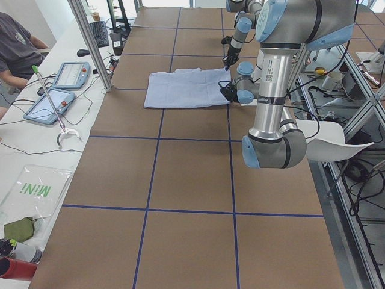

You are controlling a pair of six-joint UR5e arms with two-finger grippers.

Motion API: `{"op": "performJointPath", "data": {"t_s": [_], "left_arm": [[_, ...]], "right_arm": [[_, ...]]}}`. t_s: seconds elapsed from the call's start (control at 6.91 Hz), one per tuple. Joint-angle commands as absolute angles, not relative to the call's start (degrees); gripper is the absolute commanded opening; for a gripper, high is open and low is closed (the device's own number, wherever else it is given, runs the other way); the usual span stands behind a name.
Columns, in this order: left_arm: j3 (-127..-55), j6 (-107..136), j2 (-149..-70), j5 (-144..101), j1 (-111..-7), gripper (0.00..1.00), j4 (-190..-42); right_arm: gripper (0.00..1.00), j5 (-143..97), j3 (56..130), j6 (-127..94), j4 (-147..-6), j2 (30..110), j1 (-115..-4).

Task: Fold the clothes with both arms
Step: 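Move the left gripper to the shirt's near corner and grasp it with both grippers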

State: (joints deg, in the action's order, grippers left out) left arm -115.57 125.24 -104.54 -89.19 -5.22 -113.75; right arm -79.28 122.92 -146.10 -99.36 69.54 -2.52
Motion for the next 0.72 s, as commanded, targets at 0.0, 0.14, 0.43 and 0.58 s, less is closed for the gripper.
{"op": "performJointPath", "data": {"t_s": [0.0, 0.14, 0.43, 0.58], "left_arm": [[-126.0, 125.2, -103.4, -89.6, -5.5, 0.00, -108.7], [-132.0, 125.2, -103.4, -91.2, -5.7, 0.00, -105.5], [-133.6, 124.2, -106.2, -95.8, -14.4, 0.00, -104.2], [-132.1, 123.5, -107.7, -98.9, -20.1, 0.00, -104.2]], "right_arm": [[0.00, -79.3, 126.9, -147.2, -102.7, 70.0, -2.5], [0.00, -79.3, 131.6, -147.3, -107.3, 69.9, -2.5], [0.00, -79.3, 134.0, -147.2, -108.9, 68.0, -8.0], [0.00, -79.8, 133.6, -146.7, -109.1, 65.6, -11.4]]}}
